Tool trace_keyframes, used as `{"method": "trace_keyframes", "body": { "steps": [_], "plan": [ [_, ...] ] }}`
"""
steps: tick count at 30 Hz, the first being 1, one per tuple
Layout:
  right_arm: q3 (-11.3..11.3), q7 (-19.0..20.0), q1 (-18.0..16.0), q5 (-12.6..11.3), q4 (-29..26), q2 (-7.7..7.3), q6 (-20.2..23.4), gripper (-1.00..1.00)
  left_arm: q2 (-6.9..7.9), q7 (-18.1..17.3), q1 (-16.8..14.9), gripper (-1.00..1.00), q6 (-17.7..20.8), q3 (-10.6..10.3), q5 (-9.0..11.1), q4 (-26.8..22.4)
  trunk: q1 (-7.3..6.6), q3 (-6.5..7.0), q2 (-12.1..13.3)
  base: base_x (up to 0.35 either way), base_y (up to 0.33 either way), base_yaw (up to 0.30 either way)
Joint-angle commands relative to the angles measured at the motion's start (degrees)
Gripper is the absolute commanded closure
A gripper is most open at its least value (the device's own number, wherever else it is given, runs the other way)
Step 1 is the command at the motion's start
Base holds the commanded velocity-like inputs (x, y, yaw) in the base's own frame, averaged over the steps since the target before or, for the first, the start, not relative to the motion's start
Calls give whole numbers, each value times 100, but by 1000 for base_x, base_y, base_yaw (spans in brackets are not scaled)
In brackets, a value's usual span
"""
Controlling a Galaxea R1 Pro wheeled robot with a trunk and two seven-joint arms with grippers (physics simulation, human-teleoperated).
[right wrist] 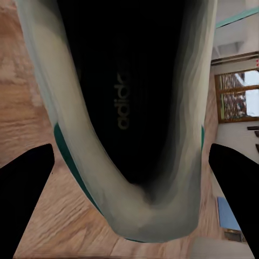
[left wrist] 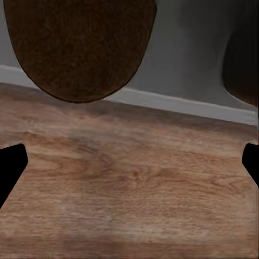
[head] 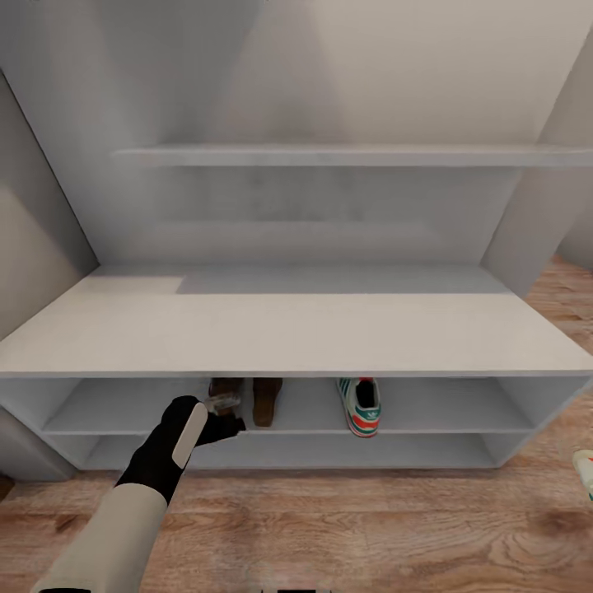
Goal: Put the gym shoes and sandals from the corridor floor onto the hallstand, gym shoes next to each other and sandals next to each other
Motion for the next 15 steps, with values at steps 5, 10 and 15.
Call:
{"method": "trace_keyframes", "body": {
  "steps": [5, 10, 15],
  "plan": [
    [10, -10, -10, 11, 25, 3, -38, 100, -3, 52, -3, -100, 20, 13, 61, -3, -4, -5, -3, -292, -172, 0],
    [16, -9, -10, 11, 25, 8, -41, 100, 1, 52, -3, -100, 20, 17, 61, 1, -4, -5, -3, -307, -179, 0],
    [23, 90, -10, 11, 25, 21, -46, 100, 10, 52, -3, -100, -41, 30, 61, 33, -4, -5, -3, -330, -145, 0]
  ]
}}
